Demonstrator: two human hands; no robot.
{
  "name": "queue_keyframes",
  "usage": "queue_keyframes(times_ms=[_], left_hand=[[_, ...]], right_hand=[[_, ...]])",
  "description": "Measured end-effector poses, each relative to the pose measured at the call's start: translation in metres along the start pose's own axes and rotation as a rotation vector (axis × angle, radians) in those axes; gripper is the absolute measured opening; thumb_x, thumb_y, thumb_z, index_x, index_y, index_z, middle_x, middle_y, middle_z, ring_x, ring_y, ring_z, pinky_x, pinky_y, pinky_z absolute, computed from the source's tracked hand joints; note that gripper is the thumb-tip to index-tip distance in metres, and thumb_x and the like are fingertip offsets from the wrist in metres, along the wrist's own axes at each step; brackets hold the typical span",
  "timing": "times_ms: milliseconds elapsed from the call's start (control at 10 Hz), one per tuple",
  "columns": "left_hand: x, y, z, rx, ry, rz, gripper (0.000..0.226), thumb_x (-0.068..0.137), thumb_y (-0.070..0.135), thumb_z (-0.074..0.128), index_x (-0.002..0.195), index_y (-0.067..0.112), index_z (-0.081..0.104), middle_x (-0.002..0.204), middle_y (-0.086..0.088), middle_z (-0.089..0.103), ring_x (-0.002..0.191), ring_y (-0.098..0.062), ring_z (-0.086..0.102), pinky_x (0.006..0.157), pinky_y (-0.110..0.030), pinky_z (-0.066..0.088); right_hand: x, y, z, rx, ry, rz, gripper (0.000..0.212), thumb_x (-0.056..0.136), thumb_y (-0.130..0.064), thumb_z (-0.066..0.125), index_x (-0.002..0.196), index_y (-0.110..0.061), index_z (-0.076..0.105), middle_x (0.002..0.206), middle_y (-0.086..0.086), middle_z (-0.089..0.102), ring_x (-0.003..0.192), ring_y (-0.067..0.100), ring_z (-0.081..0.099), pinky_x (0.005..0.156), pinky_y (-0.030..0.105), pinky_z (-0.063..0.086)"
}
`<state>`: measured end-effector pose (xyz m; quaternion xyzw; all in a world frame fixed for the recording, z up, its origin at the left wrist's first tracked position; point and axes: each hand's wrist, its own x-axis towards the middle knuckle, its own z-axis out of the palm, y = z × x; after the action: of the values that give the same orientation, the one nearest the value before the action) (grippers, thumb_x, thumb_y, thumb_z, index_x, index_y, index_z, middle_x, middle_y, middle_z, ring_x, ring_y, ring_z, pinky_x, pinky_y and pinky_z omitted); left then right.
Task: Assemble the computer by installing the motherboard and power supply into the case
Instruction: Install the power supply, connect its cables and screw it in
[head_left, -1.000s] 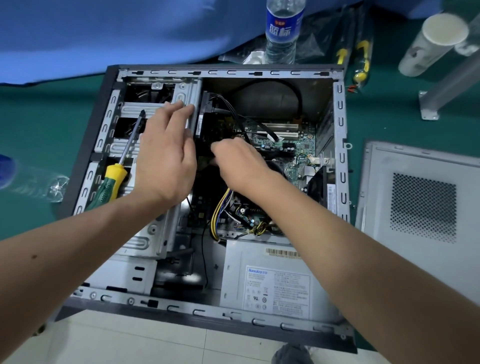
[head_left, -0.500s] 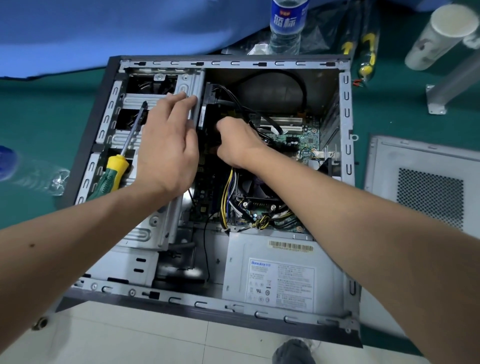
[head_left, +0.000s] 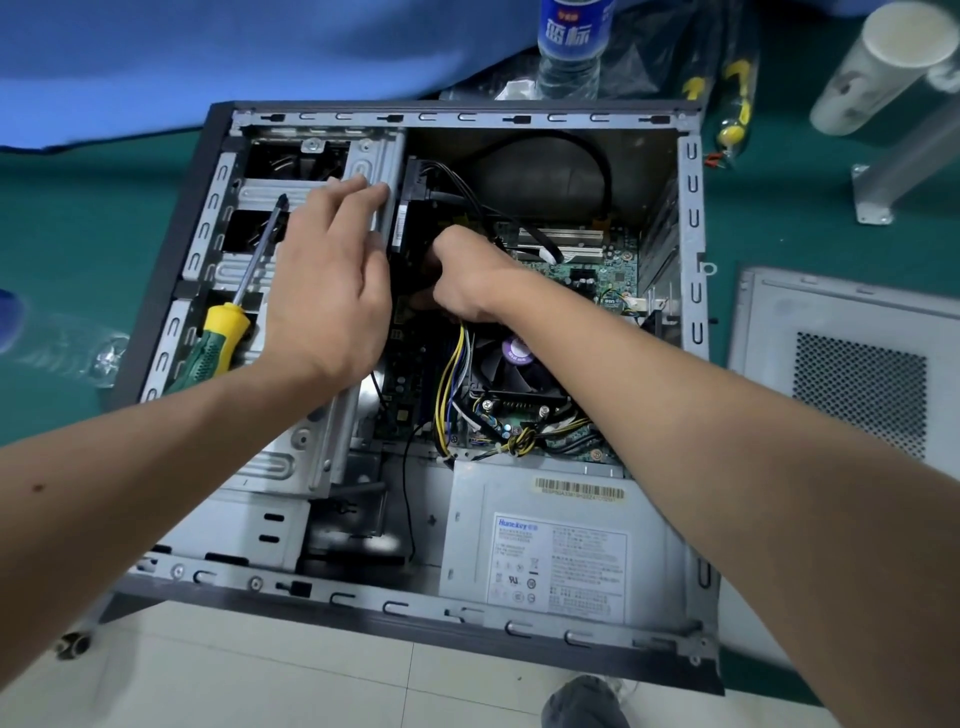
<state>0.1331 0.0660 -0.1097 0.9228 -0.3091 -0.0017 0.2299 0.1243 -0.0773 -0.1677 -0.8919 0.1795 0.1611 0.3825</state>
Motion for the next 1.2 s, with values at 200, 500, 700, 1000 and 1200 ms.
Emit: queue_keyframes(times_ms=[200,500,700,1000,1200], left_hand=[[0.0,0.0,0.0,-0.006,-0.004,-0.004,0.047,0.1,0.018,0.034,0.146,0.009,0.043,0.149,-0.009,0.039,0.138,-0.022,0.034,0.116,-0.035,0.028],[0.0,0.002,0.0,-0.011,0.0,-0.008,0.048,0.1,0.019,0.033,0.146,0.01,0.043,0.149,-0.008,0.038,0.139,-0.02,0.033,0.116,-0.035,0.029],[0.001,0.001,-0.001,-0.006,0.003,-0.006,0.049,0.099,0.019,0.032,0.146,0.009,0.043,0.149,-0.009,0.039,0.139,-0.021,0.034,0.116,-0.036,0.029],[0.001,0.001,0.0,0.008,0.006,-0.004,0.048,0.1,0.019,0.033,0.146,0.01,0.043,0.15,-0.008,0.039,0.139,-0.021,0.034,0.116,-0.035,0.028],[0.001,0.0,0.0,0.007,0.007,-0.002,0.049,0.099,0.02,0.032,0.146,0.009,0.043,0.149,-0.009,0.039,0.138,-0.022,0.034,0.116,-0.035,0.028]], right_hand=[[-0.008,0.0,-0.001,-0.073,0.077,-0.043,0.007,0.086,-0.005,0.059,0.081,-0.01,0.057,0.085,0.005,0.057,0.082,0.028,0.057,0.069,0.027,0.041],[-0.011,-0.001,0.0,-0.127,0.118,-0.035,0.024,0.079,0.003,0.053,0.067,-0.015,0.042,0.073,0.0,0.047,0.08,0.031,0.054,0.069,0.031,0.041],[-0.012,-0.003,0.003,-0.209,0.147,-0.104,0.018,0.083,-0.002,0.059,0.079,-0.018,0.053,0.074,0.0,0.046,0.076,0.029,0.049,0.068,0.031,0.043],[-0.016,-0.004,0.008,-0.337,0.198,-0.152,0.025,0.075,0.009,0.052,0.076,-0.015,0.047,0.064,0.0,0.035,0.074,0.032,0.046,0.063,0.034,0.041],[-0.016,-0.005,0.007,-0.318,0.199,-0.153,0.019,0.079,0.004,0.053,0.079,-0.015,0.05,0.073,0.003,0.044,0.074,0.032,0.046,0.064,0.034,0.042]])
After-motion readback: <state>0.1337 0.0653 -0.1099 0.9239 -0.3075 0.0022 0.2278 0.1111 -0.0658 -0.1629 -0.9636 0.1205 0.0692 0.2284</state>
